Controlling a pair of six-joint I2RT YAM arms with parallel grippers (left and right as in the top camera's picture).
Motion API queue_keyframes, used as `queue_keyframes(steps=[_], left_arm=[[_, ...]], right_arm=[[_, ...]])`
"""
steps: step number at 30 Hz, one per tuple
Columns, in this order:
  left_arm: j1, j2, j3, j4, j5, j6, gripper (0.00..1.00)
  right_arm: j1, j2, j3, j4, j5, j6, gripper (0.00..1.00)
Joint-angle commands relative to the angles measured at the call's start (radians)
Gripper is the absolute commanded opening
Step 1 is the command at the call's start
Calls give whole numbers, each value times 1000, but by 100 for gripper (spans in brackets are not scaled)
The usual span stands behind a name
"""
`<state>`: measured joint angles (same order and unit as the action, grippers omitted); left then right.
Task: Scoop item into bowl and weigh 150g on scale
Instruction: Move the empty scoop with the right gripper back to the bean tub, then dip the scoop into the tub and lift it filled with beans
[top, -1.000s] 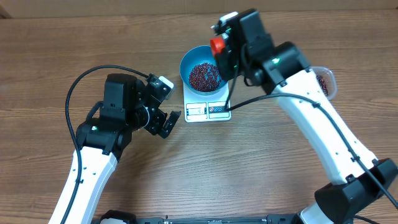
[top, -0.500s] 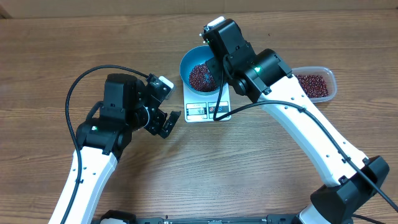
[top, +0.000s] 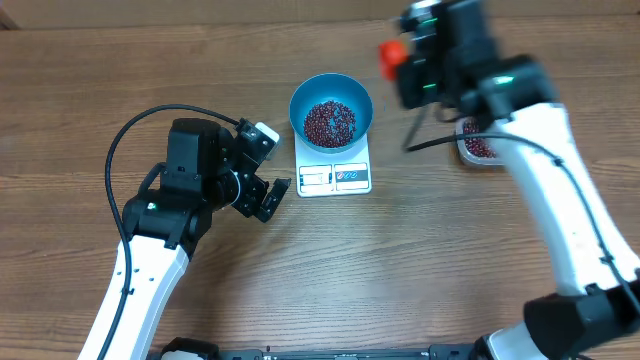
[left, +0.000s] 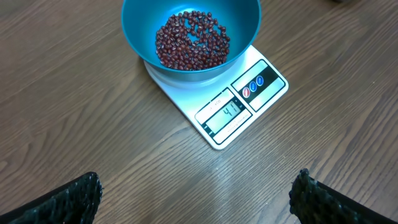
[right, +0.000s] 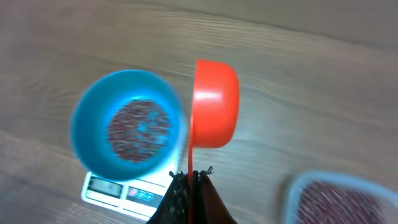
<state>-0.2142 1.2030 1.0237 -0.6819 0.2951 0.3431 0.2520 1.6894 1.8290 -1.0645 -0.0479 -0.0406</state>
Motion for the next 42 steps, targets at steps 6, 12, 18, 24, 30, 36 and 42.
queue_keyframes(steps=[6, 12, 18, 24, 30, 36, 42], left_arm=[[4, 7, 15, 2, -7, -10, 100], [4, 7, 15, 2, -7, -10, 99], [4, 7, 15, 2, -7, -10, 100], [4, 7, 15, 2, -7, -10, 99], [5, 7, 15, 2, -7, -10, 99], [4, 7, 15, 2, -7, -10, 100], [4, 7, 15, 2, -7, -10, 100]], right_arm=[[-333, -39, 23, -143, -44, 13, 4], [-445, 3, -6, -188, 18, 5, 4], [-442, 72, -64, -202, 108, -39, 4], [-442, 136, -116, -182, 137, -74, 4], [-442, 177, -128, -143, 145, -92, 4], [-442, 216, -128, -111, 145, -100, 4], [-442, 269, -128, -119, 148, -122, 4]])
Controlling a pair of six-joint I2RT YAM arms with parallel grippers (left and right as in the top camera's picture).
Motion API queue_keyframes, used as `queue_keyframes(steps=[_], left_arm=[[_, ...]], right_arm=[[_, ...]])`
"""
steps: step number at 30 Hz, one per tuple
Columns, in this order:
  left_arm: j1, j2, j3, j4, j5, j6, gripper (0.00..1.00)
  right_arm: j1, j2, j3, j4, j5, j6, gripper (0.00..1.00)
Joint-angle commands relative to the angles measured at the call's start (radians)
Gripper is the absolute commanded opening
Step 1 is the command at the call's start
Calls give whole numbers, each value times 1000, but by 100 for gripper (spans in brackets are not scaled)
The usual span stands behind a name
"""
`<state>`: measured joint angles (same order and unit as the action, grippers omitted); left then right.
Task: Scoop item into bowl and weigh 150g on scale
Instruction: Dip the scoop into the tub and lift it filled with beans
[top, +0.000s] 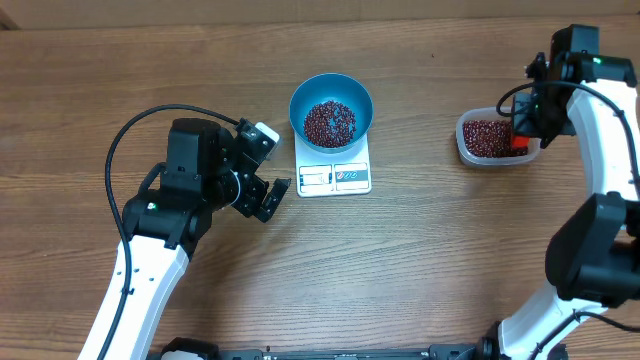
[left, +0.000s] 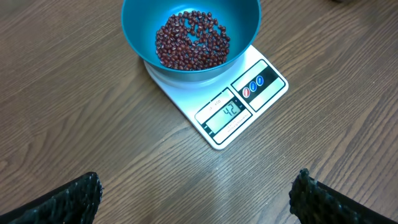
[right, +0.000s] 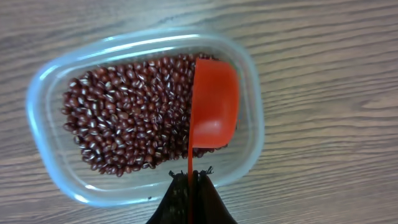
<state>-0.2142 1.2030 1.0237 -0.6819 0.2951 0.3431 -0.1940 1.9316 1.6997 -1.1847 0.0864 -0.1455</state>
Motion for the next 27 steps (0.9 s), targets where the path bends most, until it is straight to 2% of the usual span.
queue_keyframes(steps=[1, 9, 18, 27], left_arm=[[4, 7, 15, 2, -7, -10, 100], [5, 7, 15, 1, -7, -10, 99], [4, 7, 15, 2, -7, -10, 100], [5, 7, 15, 2, -7, -10, 100]], right_arm=[[4, 33, 1, 1, 13, -17, 4], [5, 41, 1, -19, -236, -100, 4], [-11, 41, 1, -29, -412, -99, 4], [-113, 41, 1, -47, -616, -57, 4]])
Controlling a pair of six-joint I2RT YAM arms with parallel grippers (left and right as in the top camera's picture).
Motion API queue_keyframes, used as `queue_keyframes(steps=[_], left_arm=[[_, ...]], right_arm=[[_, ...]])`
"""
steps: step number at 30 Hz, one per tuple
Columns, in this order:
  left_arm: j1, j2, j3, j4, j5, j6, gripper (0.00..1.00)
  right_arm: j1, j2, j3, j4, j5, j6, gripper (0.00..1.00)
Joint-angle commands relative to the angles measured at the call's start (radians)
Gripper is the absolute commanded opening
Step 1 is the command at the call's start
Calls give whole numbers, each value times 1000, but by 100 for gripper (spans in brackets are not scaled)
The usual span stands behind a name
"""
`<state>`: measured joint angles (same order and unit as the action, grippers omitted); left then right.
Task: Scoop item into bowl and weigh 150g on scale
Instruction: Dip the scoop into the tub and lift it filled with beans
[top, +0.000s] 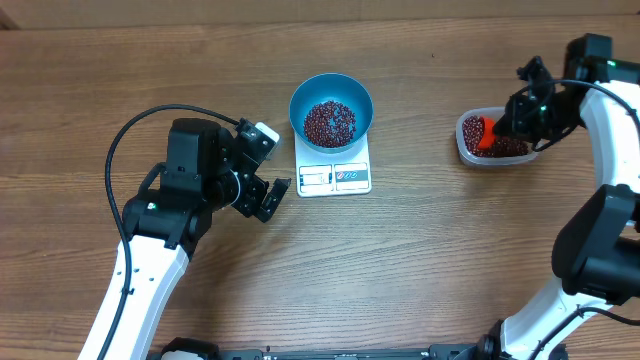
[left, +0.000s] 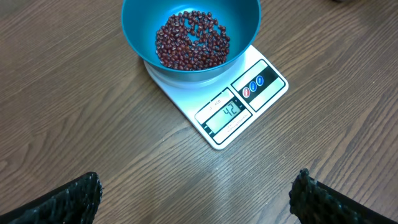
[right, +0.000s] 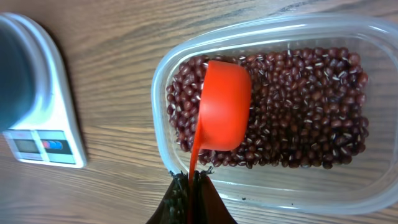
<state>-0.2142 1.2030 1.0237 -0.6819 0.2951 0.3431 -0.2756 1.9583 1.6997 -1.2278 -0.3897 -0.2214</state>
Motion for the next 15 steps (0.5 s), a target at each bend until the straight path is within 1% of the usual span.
queue_keyframes(steps=[1, 7, 15], left_arm=[[4, 7, 15, 2, -7, -10, 100], [4, 7, 15, 1, -7, -10, 100], [4, 7, 15, 2, -7, -10, 100]], right_arm=[[-45, 15, 1, -12, -168, 20, 4], [-93, 39, 1, -31, -170, 55, 4], [-113, 80, 1, -10, -152, 91, 4]])
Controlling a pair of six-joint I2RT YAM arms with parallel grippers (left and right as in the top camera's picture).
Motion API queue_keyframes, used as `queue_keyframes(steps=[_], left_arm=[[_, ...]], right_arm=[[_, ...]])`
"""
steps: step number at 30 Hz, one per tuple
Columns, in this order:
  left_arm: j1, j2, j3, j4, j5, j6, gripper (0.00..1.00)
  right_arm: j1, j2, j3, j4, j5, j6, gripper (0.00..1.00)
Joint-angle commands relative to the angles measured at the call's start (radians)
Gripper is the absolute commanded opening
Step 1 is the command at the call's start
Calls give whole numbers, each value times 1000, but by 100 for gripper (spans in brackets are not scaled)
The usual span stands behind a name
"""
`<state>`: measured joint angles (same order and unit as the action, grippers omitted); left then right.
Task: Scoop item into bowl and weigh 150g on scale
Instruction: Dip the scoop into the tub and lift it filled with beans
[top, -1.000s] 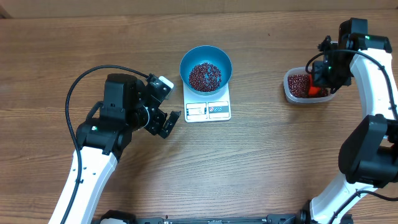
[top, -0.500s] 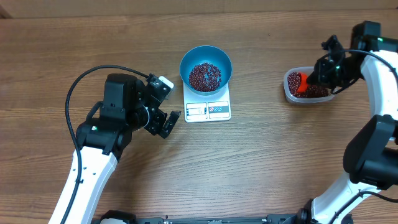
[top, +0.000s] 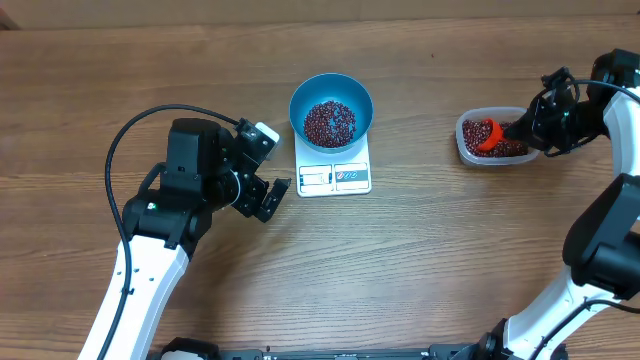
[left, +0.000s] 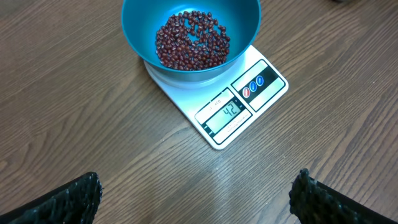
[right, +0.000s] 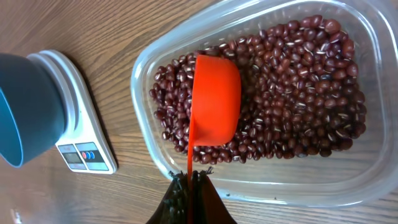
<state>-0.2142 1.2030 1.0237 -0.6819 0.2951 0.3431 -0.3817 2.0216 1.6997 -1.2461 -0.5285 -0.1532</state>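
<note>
A blue bowl (top: 331, 110) holding red beans sits on the white scale (top: 334, 176); in the left wrist view the scale's display (left: 227, 112) reads 42. My right gripper (right: 189, 177) is shut on the handle of an orange scoop (right: 215, 107), whose cup lies upside down over the beans in a clear plastic container (right: 267, 186). That container (top: 465, 150) stands at the right of the table. My left gripper (left: 196, 190) is open above bare wood, near the scale's front, holding nothing.
The table is brown wood (top: 420, 260). A black cable (top: 130, 135) loops beside the left arm. The scale and bowl (right: 28, 112) show at the left edge of the right wrist view.
The right gripper has drawn back slightly toward the right, and the scoop's cup now lies a little further left over the beans. The left arm, bowl and scale are unchanged.
First the right gripper held the empty scoop beside the bowl, with the display near 41. Then it was over the bean container at the right, display at 42. Later the scoop lay upside down over the beans, and it still does. The left gripper stayed open and still.
</note>
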Motion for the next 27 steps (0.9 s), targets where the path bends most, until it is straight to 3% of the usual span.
queue_keyframes(steps=[1, 17, 27], left_arm=[[4, 7, 15, 2, -7, -10, 100], [4, 7, 15, 2, -7, -10, 99], [4, 7, 15, 2, -7, -10, 100]], right_arm=[[-12, 17, 1, 11, -18, 23, 4], [-150, 18, -80, 6, -275, -109, 4], [-222, 17, -84, -8, -368, -114, 4]])
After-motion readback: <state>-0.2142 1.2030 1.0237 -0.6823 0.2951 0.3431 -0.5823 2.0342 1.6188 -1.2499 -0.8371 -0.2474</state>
